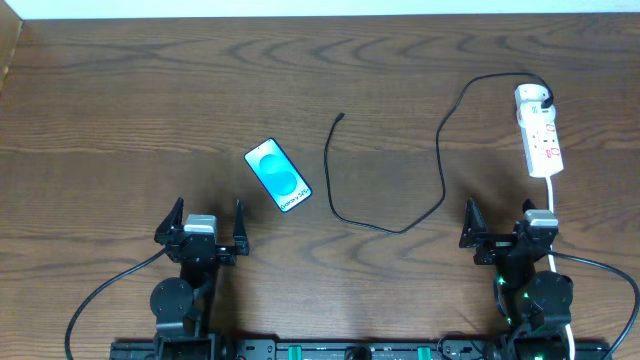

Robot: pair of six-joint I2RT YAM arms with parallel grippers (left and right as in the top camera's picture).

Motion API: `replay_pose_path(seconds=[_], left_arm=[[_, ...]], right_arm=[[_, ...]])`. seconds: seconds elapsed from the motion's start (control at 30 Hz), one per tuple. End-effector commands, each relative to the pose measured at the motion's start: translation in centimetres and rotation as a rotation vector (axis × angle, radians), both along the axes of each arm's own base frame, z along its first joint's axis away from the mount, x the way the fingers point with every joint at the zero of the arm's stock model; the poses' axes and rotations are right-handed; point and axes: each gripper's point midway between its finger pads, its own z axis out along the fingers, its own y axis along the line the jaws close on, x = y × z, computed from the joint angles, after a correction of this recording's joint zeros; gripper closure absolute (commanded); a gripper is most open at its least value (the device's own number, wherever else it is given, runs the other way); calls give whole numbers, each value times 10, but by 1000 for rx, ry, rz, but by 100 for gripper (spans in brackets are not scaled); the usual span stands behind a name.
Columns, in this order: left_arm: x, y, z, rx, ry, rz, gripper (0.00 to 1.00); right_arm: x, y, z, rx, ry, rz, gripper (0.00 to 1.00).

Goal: Plug charger to phone and switch on socket

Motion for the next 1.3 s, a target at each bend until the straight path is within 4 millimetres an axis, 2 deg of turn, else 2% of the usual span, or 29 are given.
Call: replay_pose_path(seconds=[0.0, 0.23, 0.5, 0.6, 0.73, 1.07, 1.27], left_arm=[[-1, -3, -15, 9, 49, -13, 2], [-1, -2, -13, -20, 61, -9, 2], [4, -2, 0, -21, 117, -10, 2], [9, -5, 11, -25, 143, -25, 2], [21, -11, 32, -33, 196, -58, 2], [57, -23, 67, -70, 410, -134, 2], [81, -44, 88, -146, 589, -244, 2]], right_arm=[[0, 0, -1, 3, 1, 0, 1], [0, 0, -1, 3, 1, 0, 1], [0, 0, -1, 3, 1, 0, 1], [0, 0, -1, 3, 1, 0, 1], [0, 0, -1, 3, 1, 0, 1], [0, 0, -1, 3, 1, 0, 1], [0, 0, -1, 3, 1, 0, 1]])
